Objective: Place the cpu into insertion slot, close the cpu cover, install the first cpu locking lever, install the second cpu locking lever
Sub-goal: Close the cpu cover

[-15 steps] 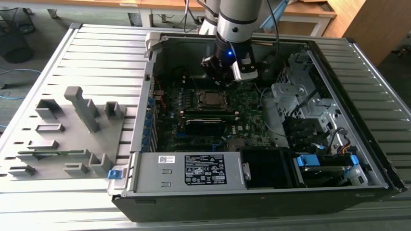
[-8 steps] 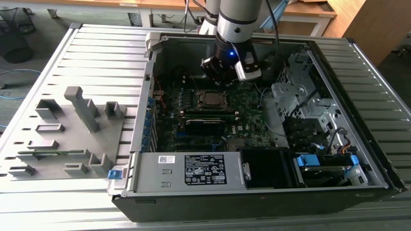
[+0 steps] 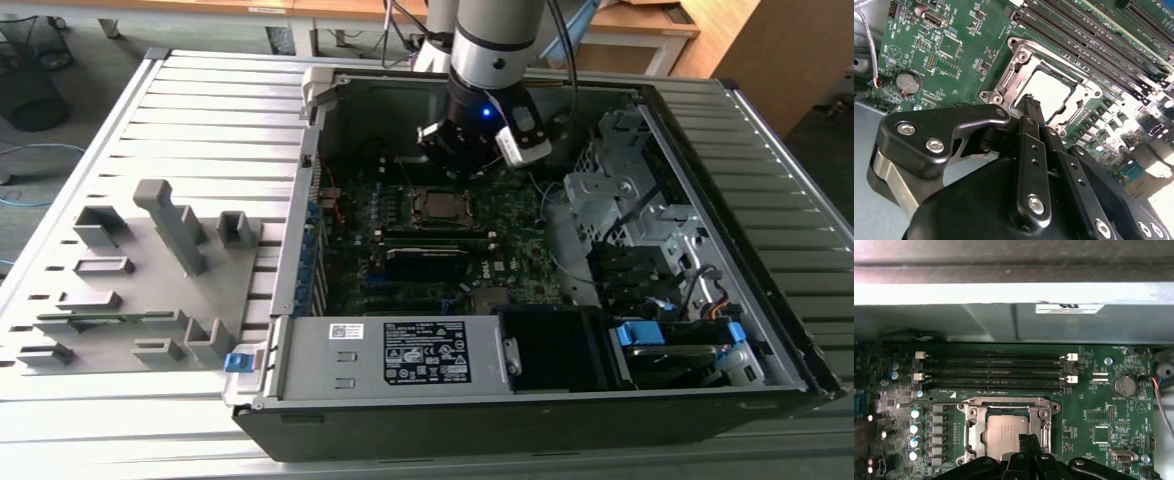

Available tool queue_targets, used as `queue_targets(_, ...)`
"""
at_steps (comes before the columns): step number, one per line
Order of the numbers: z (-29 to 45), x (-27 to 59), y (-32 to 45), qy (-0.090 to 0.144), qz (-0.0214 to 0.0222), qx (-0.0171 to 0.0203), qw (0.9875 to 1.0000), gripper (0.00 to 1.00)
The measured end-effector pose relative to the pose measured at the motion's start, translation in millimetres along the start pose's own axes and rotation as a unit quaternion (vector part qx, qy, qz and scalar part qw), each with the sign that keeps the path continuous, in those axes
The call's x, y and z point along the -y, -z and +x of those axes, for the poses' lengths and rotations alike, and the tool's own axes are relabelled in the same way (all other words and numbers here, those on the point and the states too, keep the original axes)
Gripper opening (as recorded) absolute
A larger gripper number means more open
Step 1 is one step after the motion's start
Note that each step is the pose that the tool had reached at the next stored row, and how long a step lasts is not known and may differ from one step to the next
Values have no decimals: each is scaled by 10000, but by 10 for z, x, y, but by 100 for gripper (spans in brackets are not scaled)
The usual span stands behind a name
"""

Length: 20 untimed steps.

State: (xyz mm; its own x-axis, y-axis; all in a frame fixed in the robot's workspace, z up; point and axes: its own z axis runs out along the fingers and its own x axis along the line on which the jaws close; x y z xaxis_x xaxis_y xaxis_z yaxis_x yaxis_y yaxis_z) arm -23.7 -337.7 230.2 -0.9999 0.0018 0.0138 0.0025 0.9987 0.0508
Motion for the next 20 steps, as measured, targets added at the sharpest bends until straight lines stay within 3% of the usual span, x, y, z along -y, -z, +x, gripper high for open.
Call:
queue_targets(13, 82, 11, -46, 1, 0, 5, 10000, 11)
queue_targets(20, 128, 30, -79, 12, 1, 56, 10000, 11)
